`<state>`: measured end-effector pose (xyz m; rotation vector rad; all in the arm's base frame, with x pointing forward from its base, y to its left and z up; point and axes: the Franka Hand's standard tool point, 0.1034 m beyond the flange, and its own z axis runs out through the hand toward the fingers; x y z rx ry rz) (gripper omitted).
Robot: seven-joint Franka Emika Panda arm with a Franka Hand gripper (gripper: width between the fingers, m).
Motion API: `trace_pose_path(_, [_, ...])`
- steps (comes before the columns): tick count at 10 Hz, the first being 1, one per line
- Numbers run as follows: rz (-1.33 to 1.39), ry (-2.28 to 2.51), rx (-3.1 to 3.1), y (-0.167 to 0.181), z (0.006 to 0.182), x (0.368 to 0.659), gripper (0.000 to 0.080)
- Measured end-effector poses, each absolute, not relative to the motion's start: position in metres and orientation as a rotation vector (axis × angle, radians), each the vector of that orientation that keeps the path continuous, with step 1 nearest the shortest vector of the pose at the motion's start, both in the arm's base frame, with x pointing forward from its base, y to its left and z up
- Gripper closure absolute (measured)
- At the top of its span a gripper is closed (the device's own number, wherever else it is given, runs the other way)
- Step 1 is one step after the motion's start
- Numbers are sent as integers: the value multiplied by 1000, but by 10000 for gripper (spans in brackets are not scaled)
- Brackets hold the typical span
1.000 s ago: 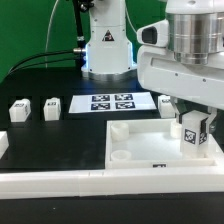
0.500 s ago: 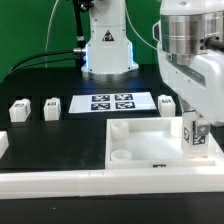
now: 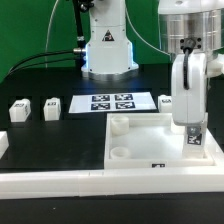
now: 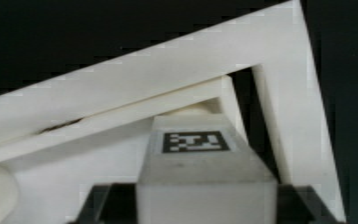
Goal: Assemble one leg
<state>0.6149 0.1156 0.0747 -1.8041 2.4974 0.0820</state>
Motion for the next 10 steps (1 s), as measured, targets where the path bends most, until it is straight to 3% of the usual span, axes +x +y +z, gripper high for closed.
trace_pose_path(2, [79, 2492, -1805, 113, 75, 616, 506])
trace_pose_path(5, [80, 2483, -1818, 114, 75, 615, 186])
trace_pose_path(10, [80, 2474, -1830, 115, 74, 615, 151])
